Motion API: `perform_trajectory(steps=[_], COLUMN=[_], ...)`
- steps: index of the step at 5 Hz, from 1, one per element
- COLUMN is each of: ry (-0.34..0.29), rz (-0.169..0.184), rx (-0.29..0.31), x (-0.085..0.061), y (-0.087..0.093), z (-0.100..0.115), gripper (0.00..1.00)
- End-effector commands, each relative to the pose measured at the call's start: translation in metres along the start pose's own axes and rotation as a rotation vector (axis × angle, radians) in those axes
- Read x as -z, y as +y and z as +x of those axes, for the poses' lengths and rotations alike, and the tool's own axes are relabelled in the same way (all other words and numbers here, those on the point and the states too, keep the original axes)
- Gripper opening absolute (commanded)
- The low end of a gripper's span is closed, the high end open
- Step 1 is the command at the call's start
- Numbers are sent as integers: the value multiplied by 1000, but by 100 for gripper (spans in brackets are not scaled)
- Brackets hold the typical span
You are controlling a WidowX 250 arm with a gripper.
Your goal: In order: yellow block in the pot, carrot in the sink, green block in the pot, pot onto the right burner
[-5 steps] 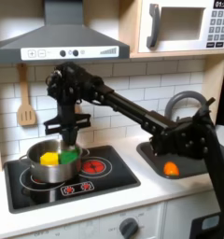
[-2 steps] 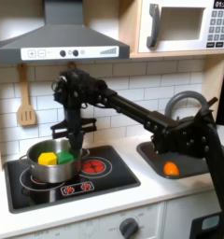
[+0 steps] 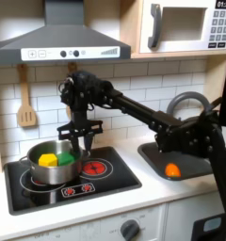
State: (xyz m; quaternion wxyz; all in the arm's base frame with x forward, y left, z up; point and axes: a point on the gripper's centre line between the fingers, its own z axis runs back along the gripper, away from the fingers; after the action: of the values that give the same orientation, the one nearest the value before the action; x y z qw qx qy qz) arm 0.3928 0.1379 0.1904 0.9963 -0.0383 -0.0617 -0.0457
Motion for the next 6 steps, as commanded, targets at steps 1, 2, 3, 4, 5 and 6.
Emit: perform_trajectory(steps=[1,2,3,4,5,6], ry=[3,4,2,2,10,27], rz=[3,5,6,15,22,22], rx=[3,-1,-2,-4,-6,-11], x=[2,1,-1,1,3,11], y=[0,0,0,1,2,4], z=[2,2,3,3,4,6], gripper=[81,81,79,78,75,74])
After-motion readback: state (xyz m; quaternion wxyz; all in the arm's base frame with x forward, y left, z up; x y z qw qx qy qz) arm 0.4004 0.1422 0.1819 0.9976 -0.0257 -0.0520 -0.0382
